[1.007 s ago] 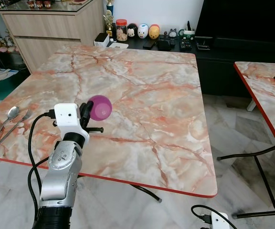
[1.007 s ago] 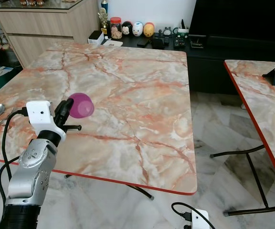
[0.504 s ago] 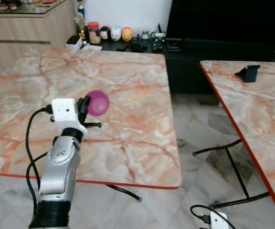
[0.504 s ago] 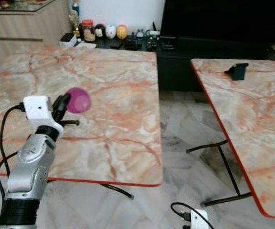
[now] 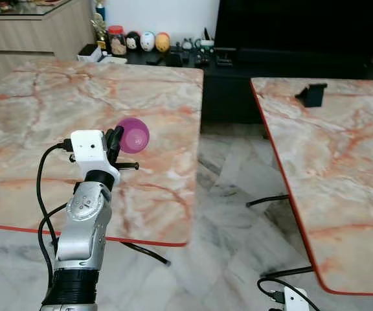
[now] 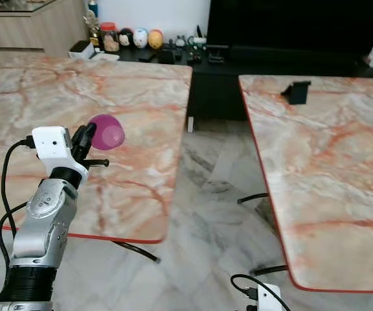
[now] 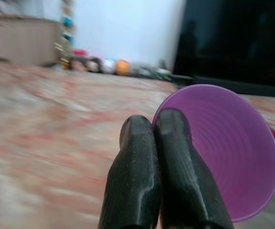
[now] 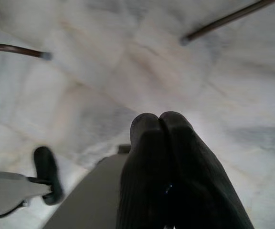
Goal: Setting the table
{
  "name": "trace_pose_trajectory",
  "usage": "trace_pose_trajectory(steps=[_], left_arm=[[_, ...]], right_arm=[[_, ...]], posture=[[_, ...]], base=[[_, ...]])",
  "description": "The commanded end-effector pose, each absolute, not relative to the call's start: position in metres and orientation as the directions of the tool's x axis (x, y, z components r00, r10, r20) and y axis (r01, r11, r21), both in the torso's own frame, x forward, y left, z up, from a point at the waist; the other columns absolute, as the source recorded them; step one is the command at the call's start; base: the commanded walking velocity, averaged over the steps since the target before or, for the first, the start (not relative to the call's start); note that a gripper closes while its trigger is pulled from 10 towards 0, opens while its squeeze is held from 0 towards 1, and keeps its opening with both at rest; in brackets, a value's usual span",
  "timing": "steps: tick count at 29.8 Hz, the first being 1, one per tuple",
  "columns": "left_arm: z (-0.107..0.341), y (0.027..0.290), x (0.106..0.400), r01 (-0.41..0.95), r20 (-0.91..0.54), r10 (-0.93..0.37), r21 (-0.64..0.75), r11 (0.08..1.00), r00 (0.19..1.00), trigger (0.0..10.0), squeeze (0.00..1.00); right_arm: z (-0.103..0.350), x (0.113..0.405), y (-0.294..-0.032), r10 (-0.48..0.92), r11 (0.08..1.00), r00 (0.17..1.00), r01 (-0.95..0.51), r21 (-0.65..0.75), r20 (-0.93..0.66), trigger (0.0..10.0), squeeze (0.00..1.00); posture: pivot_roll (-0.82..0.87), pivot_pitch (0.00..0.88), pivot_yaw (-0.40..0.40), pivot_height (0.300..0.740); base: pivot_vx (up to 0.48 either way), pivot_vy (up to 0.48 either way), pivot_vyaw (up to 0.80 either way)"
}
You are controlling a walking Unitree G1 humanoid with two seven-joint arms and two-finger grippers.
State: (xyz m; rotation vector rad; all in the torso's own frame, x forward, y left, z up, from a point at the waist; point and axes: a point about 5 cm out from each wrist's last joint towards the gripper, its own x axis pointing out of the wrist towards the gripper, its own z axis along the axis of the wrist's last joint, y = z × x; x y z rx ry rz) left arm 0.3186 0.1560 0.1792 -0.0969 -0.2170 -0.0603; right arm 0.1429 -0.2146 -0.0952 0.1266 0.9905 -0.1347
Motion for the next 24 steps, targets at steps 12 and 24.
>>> trace_pose_trajectory(steps=[12,24], left_arm=[[0.1884,0.1535,0.3217,0.079,0.254,-0.060,-0.066,0.995,0.965,10.0,0.00],[0.1907,0.1512,0.3232,0.082,0.262,-0.061,-0.070,0.994,0.963,10.0,0.00]], right_arm=[[-0.0945,0.1443,-0.2155,-0.058,0.984,0.543,0.174,0.045,-0.838,10.0,0.00],[-0.0945,0.1443,-0.2159,-0.058,0.985,0.541,0.169,0.041,-0.839,10.0,0.00]], posture=[[0.05,0.000,-0.028,0.740],[0.05,0.000,-0.030,0.740]], base=[[0.000,-0.365,0.00],[0.000,-0.363,0.00]])
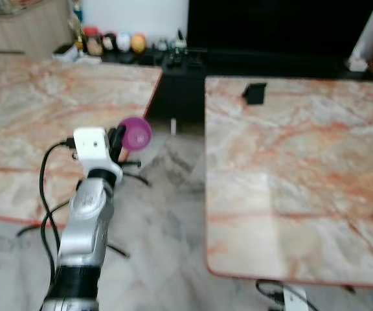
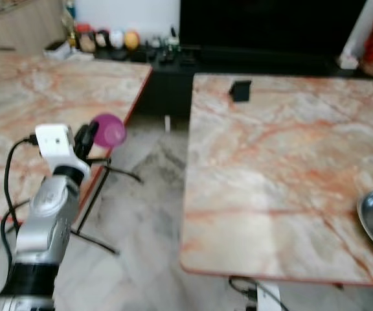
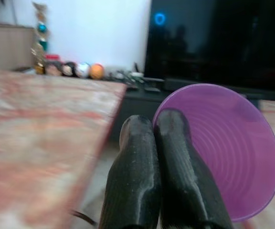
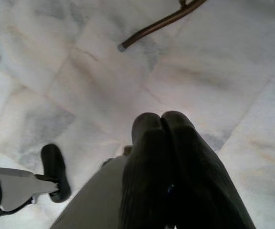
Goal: Setting the table
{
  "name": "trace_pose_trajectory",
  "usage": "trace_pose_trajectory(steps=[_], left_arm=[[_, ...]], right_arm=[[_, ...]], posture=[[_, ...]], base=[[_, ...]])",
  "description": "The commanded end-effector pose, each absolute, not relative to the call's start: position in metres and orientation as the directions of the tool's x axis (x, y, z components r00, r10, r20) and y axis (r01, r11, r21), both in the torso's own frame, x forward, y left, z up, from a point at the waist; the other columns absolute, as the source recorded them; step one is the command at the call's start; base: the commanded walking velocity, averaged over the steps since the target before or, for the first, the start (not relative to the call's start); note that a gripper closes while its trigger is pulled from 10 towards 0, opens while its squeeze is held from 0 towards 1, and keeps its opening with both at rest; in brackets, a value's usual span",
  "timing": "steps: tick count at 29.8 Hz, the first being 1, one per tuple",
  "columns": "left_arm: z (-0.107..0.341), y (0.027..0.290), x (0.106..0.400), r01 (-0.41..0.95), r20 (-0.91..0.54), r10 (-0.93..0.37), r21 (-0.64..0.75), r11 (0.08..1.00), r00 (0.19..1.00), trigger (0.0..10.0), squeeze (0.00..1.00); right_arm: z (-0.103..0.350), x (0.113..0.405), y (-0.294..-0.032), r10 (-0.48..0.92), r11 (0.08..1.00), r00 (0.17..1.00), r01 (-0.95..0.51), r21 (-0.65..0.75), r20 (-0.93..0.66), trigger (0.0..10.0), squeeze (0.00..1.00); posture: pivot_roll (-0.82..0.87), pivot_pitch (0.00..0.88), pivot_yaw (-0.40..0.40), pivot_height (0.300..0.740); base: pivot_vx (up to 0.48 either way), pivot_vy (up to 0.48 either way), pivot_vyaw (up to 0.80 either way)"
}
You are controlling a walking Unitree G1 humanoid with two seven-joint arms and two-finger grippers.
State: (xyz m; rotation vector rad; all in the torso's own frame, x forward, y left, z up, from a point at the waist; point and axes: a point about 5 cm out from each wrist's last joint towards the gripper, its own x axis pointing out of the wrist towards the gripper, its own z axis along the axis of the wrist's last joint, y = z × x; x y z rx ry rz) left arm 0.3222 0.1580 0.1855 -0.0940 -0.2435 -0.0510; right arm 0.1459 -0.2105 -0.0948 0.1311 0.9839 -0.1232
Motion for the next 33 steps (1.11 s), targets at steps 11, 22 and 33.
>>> trace_pose_trajectory(steps=[11,22,33], left_arm=[[0.1920,0.1501,0.3243,0.087,0.265,-0.066,-0.069,0.994,0.962,10.0,0.00],[0.1926,0.1506,0.3254,0.089,0.264,-0.068,-0.066,0.994,0.962,10.0,0.00],[0.1931,0.1487,0.3267,0.116,0.260,-0.095,-0.067,0.991,0.961,10.0,0.00]], right_arm=[[-0.0945,0.1443,-0.2156,-0.055,0.985,0.542,0.168,0.044,-0.838,10.0,0.00],[-0.0946,0.1444,-0.2151,-0.053,0.985,0.542,0.168,0.046,-0.838,10.0,0.00],[-0.0945,0.1445,-0.2153,-0.050,0.986,0.542,0.163,0.046,-0.839,10.0,0.00]], posture=[[0.05,0.000,-0.030,0.740],[0.05,0.000,-0.029,0.740],[0.05,0.000,-0.030,0.740]], base=[[0.000,-0.362,0.00],[0.000,-0.360,0.00],[0.000,-0.356,0.00]])
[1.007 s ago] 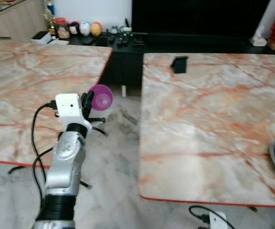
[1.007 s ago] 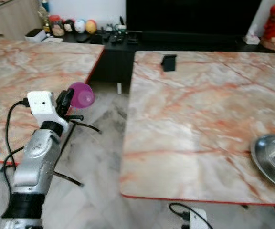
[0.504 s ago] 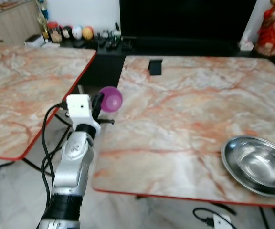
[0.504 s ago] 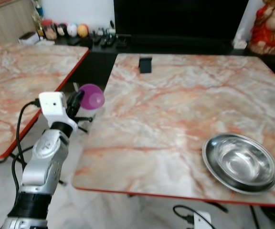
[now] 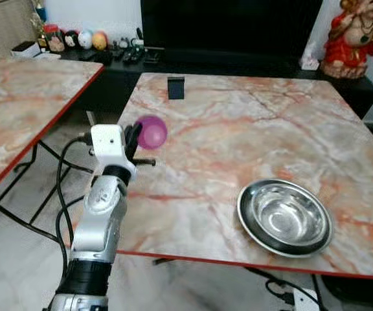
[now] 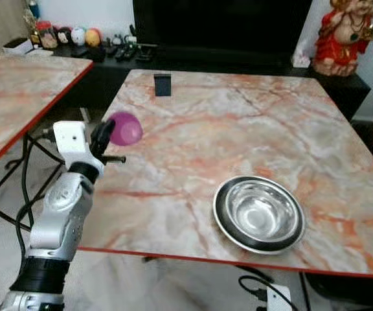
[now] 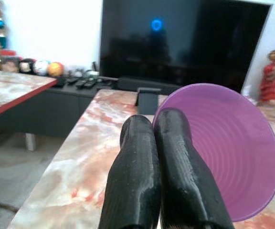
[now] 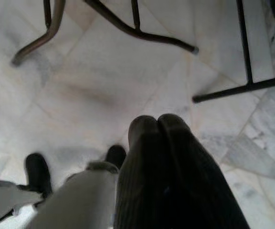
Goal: Setting the table
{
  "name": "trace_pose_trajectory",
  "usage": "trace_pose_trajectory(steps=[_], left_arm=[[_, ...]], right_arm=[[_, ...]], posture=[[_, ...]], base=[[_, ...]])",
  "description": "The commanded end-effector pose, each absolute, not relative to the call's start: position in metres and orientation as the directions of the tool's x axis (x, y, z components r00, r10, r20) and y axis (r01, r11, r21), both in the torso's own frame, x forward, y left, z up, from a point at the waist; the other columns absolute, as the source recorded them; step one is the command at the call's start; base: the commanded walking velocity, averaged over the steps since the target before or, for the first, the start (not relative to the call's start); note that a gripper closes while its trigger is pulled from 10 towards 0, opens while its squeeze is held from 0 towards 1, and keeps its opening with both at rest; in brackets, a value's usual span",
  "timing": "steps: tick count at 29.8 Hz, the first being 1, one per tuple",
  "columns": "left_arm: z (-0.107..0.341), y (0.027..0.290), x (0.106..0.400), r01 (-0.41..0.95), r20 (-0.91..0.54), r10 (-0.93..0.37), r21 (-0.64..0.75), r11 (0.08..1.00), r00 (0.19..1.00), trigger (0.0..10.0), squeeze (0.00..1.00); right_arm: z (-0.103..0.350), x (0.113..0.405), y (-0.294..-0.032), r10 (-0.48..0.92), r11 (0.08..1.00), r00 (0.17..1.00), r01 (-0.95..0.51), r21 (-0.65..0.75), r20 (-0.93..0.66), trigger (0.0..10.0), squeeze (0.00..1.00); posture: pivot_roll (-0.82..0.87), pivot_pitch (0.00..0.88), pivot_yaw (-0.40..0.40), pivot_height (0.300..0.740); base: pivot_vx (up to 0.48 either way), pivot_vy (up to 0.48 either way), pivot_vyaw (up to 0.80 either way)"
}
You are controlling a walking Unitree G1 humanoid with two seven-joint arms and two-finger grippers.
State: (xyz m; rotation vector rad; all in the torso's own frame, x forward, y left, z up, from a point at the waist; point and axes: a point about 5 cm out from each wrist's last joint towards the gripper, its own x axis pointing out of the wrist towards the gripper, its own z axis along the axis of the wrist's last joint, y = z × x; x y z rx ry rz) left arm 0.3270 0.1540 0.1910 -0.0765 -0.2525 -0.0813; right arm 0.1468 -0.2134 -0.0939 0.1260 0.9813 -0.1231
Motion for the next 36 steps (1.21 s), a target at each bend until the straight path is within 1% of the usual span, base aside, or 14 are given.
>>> trace_pose_trajectory(steps=[1,6,9,13,14,17,22,24,26,28,32,35,36], left_arm=[[0.193,0.149,0.327,0.119,0.261,-0.098,-0.065,0.991,0.960,10.0,0.00],[0.193,0.147,0.327,0.138,0.256,-0.119,-0.055,0.989,0.959,10.0,0.00],[0.191,0.147,0.329,0.186,0.230,-0.184,0.014,0.983,0.956,10.0,0.00],[0.190,0.156,0.331,0.204,0.205,-0.213,0.064,0.977,0.955,10.0,0.00],[0.189,0.163,0.333,0.202,0.180,-0.221,0.118,0.972,0.958,10.0,0.00],[0.182,0.173,0.338,0.212,0.120,-0.233,0.165,0.963,0.965,10.0,0.00],[0.177,0.177,0.342,0.225,0.067,-0.233,0.114,0.968,0.970,10.0,0.00],[0.179,0.175,0.343,0.233,0.074,-0.240,0.089,0.968,0.968,10.0,0.00],[0.182,0.172,0.345,0.242,0.096,-0.243,0.020,0.970,0.965,10.0,0.00],[0.184,0.170,0.347,0.234,0.103,-0.232,-0.015,0.972,0.967,10.0,0.00],[0.186,0.168,0.350,0.237,0.113,-0.232,-0.035,0.971,0.966,10.0,0.00],[0.187,0.167,0.356,0.222,0.094,-0.218,-0.024,0.975,0.971,10.0,0.00],[0.190,0.167,0.362,0.206,0.083,-0.204,-0.016,0.978,0.975,10.0,0.00]], right_arm=[[-0.094,0.145,-0.215,-0.050,0.986,0.542,0.162,0.046,-0.839,10.0,0.00],[-0.094,0.144,-0.216,-0.050,0.985,0.541,0.163,0.047,-0.839,10.0,0.00],[-0.094,0.144,-0.216,-0.048,0.986,0.541,0.162,0.048,-0.840,10.0,0.00],[-0.094,0.144,-0.216,-0.048,0.986,0.541,0.162,0.048,-0.840,10.0,0.00],[-0.094,0.144,-0.216,-0.048,0.986,0.541,0.162,0.048,-0.840,10.0,0.00],[-0.094,0.144,-0.216,-0.047,0.986,0.541,0.161,0.048,-0.840,10.0,0.00],[-0.094,0.144,-0.216,-0.046,0.986,0.541,0.159,0.049,-0.840,10.0,0.00],[-0.094,0.145,-0.216,-0.046,0.986,0.541,0.160,0.048,-0.840,10.0,0.00],[-0.094,0.145,-0.216,-0.047,0.986,0.541,0.160,0.048,-0.840,10.0,0.00],[-0.094,0.145,-0.216,-0.046,0.986,0.542,0.160,0.049,-0.839,10.0,0.00],[-0.094,0.145,-0.215,-0.045,0.986,0.543,0.160,0.051,-0.839,10.0,0.00],[-0.094,0.146,-0.215,-0.036,0.991,0.541,0.130,0.041,-0.841,10.0,0.00],[-0.094,0.146,-0.214,-0.034,0.990,0.541,0.133,0.046,-0.841,10.0,0.00]], posture=[[0.05,0.000,-0.030,0.740],[0.05,0.000,-0.031,0.740],[0.05,0.000,-0.031,0.740],[0.05,0.002,-0.032,0.740],[0.05,0.002,-0.032,0.740],[0.06,0.002,-0.033,0.740],[0.05,0.000,-0.033,0.740],[0.05,0.000,-0.034,0.740],[0.05,0.000,-0.034,0.740],[0.05,0.000,-0.033,0.740],[0.05,0.000,-0.029,0.740],[0.06,0.000,-0.030,0.740],[0.06,0.000,-0.030,0.740]], base=[[0.000,-0.352,0.00],[0.000,-0.351,0.00],[0.000,-0.349,0.00],[0.000,-0.314,0.00],[0.000,-0.292,0.00],[0.000,-0.180,0.00],[0.000,0.000,0.00],[0.000,0.000,0.00],[0.000,0.000,0.00],[0.000,0.000,0.00],[0.000,0.000,0.00],[0.000,0.000,0.00],[0.000,0.000,0.00]])
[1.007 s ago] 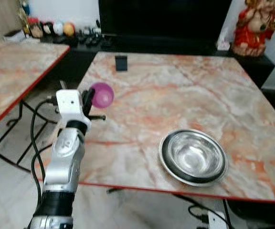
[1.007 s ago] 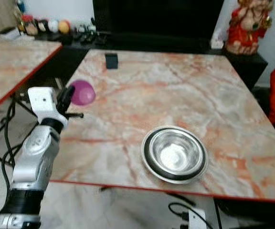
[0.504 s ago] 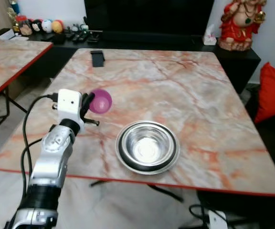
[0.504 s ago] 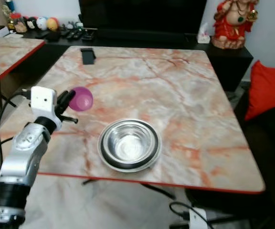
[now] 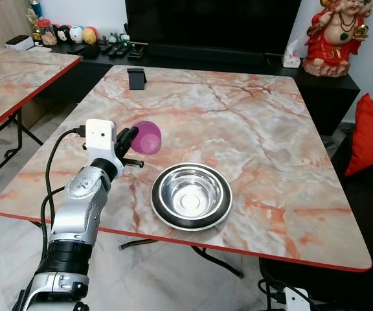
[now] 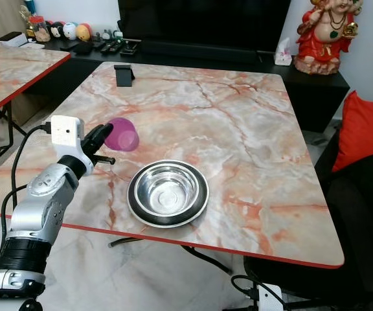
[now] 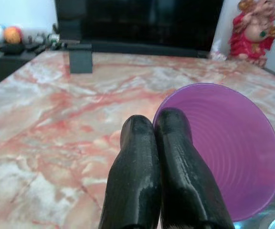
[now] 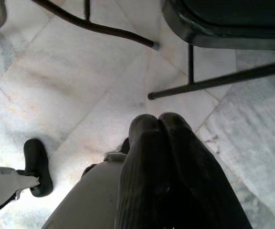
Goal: Setting the table
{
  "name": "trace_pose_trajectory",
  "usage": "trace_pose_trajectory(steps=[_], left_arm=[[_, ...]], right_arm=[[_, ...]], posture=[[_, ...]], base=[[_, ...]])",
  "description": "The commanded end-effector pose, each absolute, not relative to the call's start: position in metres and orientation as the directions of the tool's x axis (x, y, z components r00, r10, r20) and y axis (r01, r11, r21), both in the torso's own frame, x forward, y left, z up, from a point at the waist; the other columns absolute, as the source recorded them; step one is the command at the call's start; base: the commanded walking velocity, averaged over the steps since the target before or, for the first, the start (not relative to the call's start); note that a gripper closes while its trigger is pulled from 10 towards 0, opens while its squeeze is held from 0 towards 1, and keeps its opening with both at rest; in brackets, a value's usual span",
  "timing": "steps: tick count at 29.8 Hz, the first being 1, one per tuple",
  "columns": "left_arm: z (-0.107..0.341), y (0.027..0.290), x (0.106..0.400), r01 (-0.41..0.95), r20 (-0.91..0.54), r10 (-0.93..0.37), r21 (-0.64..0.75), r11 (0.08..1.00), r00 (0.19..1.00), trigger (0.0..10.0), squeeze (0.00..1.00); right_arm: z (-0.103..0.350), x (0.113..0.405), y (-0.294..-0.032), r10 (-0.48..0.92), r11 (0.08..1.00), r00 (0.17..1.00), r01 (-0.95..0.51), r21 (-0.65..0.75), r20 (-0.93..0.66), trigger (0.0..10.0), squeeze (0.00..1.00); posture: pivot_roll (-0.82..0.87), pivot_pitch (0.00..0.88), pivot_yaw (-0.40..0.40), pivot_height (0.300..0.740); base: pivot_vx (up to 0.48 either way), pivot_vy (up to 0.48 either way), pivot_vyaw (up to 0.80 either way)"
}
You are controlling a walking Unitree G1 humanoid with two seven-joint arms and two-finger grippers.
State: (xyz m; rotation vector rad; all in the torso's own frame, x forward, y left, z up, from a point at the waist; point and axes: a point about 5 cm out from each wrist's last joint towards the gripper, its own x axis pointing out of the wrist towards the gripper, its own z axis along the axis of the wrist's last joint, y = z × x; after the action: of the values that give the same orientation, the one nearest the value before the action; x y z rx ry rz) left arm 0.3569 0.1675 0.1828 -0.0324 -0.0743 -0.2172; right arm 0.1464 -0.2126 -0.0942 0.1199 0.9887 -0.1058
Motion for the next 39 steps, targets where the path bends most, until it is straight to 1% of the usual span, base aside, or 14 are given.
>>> trace_pose_trajectory(steps=[1,5,8,11,13,15,19,23,26,29,35,39], left_arm=[[0.192,0.167,0.367,0.195,0.072,-0.194,0.003,0.981,0.978,10.0,0.00],[0.192,0.166,0.377,0.161,0.018,-0.161,-0.026,0.987,0.987,10.0,0.00],[0.190,0.162,0.388,0.140,-0.071,-0.144,-0.052,0.989,0.987,10.0,0.00],[0.189,0.161,0.391,0.129,-0.098,-0.135,-0.065,0.990,0.986,10.0,0.00],[0.188,0.162,0.393,0.116,-0.126,-0.130,-0.106,0.988,0.984,10.0,0.00],[0.186,0.161,0.394,0.117,-0.158,-0.135,-0.115,0.986,0.978,10.0,0.00],[0.183,0.162,0.394,0.116,-0.181,-0.132,-0.091,0.989,0.975,10.0,0.00],[0.183,0.159,0.393,0.117,-0.192,-0.138,-0.117,0.986,0.972,10.0,0.00],[0.183,0.157,0.394,0.121,-0.213,-0.141,-0.105,0.987,0.967,10.0,0.00],[0.183,0.155,0.395,0.112,-0.243,-0.144,-0.142,0.984,0.959,10.0,0.00],[0.184,0.151,0.394,0.127,-0.240,-0.150,-0.111,0.986,0.959,10.0,0.00],[0.183,0.149,0.393,0.117,-0.270,-0.142,-0.107,0.987,0.952,10.0,0.00]], right_arm=[[-0.094,0.146,-0.214,-0.034,0.990,0.540,0.136,0.047,-0.841,10.0,0.00],[-0.094,0.147,-0.213,-0.029,0.990,0.539,0.133,0.051,-0.842,10.0,0.00],[-0.094,0.147,-0.213,-0.034,0.988,0.542,0.143,0.052,-0.840,10.0,0.00],[-0.094,0.147,-0.213,-0.036,0.988,0.541,0.145,0.051,-0.840,10.0,0.00],[-0.094,0.147,-0.213,-0.036,0.988,0.541,0.145,0.051,-0.840,10.0,0.00],[-0.094,0.147,-0.213,-0.033,0.989,0.539,0.141,0.052,-0.842,10.0,0.00],[-0.094,0.147,-0.213,-0.029,0.989,0.537,0.136,0.053,-0.843,10.0,0.00],[-0.094,0.147,-0.213,-0.026,0.990,0.536,0.133,0.054,-0.844,10.0,0.00],[-0.094,0.147,-0.213,-0.026,0.990,0.534,0.133,0.054,-0.845,10.0,0.00],[-0.094,0.147,-0.213,-0.026,0.990,0.532,0.132,0.053,-0.846,10.0,0.00],[-0.094,0.147,-0.213,-0.023,0.991,0.526,0.126,0.051,-0.850,10.0,0.00],[-0.094,0.147,-0.213,-0.023,0.990,0.526,0.128,0.052,-0.850,10.0,0.00]], posture=[[0.06,0.000,-0.030,0.740],[0.05,0.000,-0.021,0.740],[0.04,0.000,-0.016,0.740],[0.04,0.000,-0.016,0.740],[0.04,0.000,-0.015,0.740],[0.05,0.000,-0.018,0.740],[0.05,0.000,-0.019,0.740],[0.05,0.000,-0.019,0.740],[0.05,0.000,-0.021,0.740],[0.05,0.000,-0.021,0.740],[0.05,0.000,-0.020,0.740],[0.05,0.000,-0.022,0.740]], base=[[0.000,0.000,0.00],[0.000,0.000,0.00],[0.000,0.000,0.00],[0.000,0.000,0.00],[0.000,0.000,0.00],[0.000,0.000,0.00],[0.000,0.000,0.00],[0.000,0.000,0.00],[0.000,0.000,0.00],[0.000,0.000,0.00],[0.000,0.000,0.00],[0.000,0.000,0.00]])
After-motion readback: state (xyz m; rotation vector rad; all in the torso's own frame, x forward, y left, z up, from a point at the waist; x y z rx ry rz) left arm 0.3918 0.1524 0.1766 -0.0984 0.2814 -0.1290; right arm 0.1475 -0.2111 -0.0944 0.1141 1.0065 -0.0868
